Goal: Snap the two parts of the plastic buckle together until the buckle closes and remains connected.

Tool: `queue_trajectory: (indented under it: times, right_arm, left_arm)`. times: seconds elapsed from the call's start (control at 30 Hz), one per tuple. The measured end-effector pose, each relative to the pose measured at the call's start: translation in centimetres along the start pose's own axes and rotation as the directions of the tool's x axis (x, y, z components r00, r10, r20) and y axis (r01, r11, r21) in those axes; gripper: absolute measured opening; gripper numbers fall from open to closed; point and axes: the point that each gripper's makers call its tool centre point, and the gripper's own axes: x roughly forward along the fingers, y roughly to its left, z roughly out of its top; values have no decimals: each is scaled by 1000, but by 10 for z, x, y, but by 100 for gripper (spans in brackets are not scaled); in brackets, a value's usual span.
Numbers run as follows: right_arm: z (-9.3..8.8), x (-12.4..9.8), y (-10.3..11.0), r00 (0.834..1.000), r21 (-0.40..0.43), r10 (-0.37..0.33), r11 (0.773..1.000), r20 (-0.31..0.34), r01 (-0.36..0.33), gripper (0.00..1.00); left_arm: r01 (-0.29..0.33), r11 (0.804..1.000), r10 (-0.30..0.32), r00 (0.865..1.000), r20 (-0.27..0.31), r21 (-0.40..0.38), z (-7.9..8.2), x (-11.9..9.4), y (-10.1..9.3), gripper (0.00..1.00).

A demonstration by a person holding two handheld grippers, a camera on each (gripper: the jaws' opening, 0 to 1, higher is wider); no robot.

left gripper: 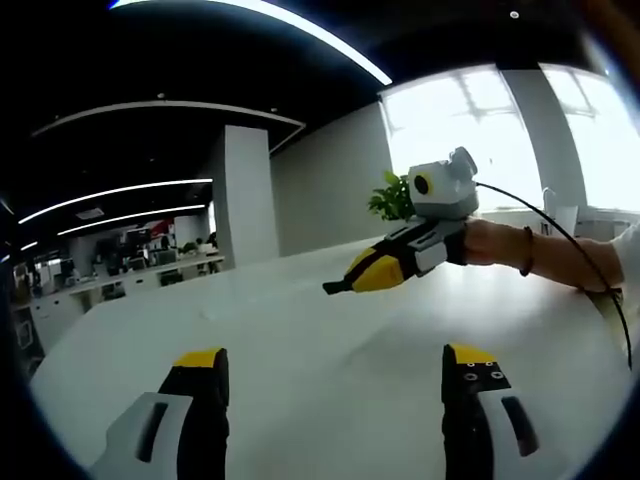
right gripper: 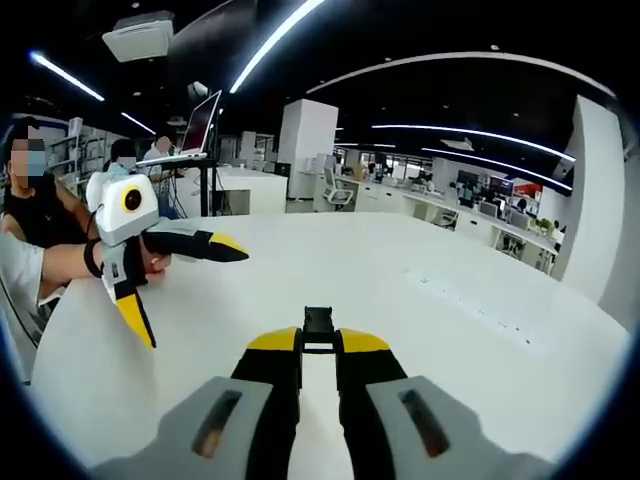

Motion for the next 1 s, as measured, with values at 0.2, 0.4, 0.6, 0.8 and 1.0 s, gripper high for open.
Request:
queue_trajectory:
  times: [0.2, 0.4, 0.6, 0.8, 1.0]
  right_arm:
    - [-1, 2, -2, 1000, -1, -9, 1000, -1, 9, 11]
    - [-2, 4, -10, 1000, 4, -25, 1000, -1, 25, 11]
    - [-3, 9, -19, 999, 8, -34, 999, -7, 34, 11]
    - [-5, 13, -25, 999, 13, -35, 999, -9, 35, 11]
    - [-7, 16, -26, 999, 19, -36, 999, -11, 36, 11]
  left_arm:
    - [0, 1000, 0, 1000, 1, 2, 1, 1, 2, 88]
    - [0, 1000, 0, 1000, 0, 3, 1, 2, 3, 88]
    - [-1, 1000, 1, 1000, 0, 3, 1, 1, 2, 87]
    - [0, 1000, 0, 1000, -1, 9, 1, 2, 2, 86]
    - [2, 1000, -2, 1000, 0, 10, 1, 2, 1, 86]
